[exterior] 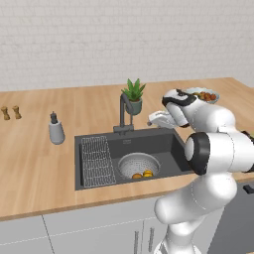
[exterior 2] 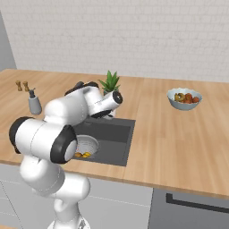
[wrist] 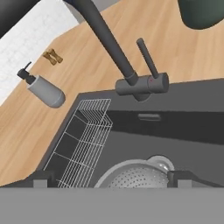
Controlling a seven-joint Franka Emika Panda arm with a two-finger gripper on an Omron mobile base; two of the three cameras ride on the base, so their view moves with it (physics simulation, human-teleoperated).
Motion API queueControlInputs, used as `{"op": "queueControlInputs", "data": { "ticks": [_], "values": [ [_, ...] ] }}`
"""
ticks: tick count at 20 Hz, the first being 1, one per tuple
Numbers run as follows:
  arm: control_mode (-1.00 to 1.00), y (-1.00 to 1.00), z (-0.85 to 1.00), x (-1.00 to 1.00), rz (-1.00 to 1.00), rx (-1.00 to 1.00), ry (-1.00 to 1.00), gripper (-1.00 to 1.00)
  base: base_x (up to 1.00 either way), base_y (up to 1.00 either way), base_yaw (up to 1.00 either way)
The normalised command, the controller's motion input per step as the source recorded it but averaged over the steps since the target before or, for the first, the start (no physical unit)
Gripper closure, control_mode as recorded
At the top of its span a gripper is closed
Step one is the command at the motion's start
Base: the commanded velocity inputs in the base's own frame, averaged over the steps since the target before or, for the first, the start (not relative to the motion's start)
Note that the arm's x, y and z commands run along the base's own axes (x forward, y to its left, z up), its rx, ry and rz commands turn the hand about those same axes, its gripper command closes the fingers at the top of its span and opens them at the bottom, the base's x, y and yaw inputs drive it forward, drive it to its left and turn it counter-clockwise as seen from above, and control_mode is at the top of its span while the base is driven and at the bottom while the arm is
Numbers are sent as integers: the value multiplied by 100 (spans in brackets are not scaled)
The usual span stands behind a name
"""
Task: Put the colander in the sink, put the peach, tangerine in the colander, and turn on the sink faucet and pour water over the colander.
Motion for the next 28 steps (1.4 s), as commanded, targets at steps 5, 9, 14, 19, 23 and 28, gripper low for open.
{"op": "queueControlInputs", "data": {
  "ticks": [5,9,14,19,23,28],
  "values": [
    [-100,7,0,32,-1,1,-1,-100,0,0,0],
    [-100,17,0,39,-2,2,0,-100,0,0,0],
    [-100,12,0,44,-2,2,0,-100,0,0,0],
    [-100,3,-5,39,-4,4,0,-100,0,0,0],
    [-100,2,-15,27,-6,5,0,-100,0,0,0],
    [-100,11,-23,20,-6,3,0,-100,0,0,0]
  ]
}}
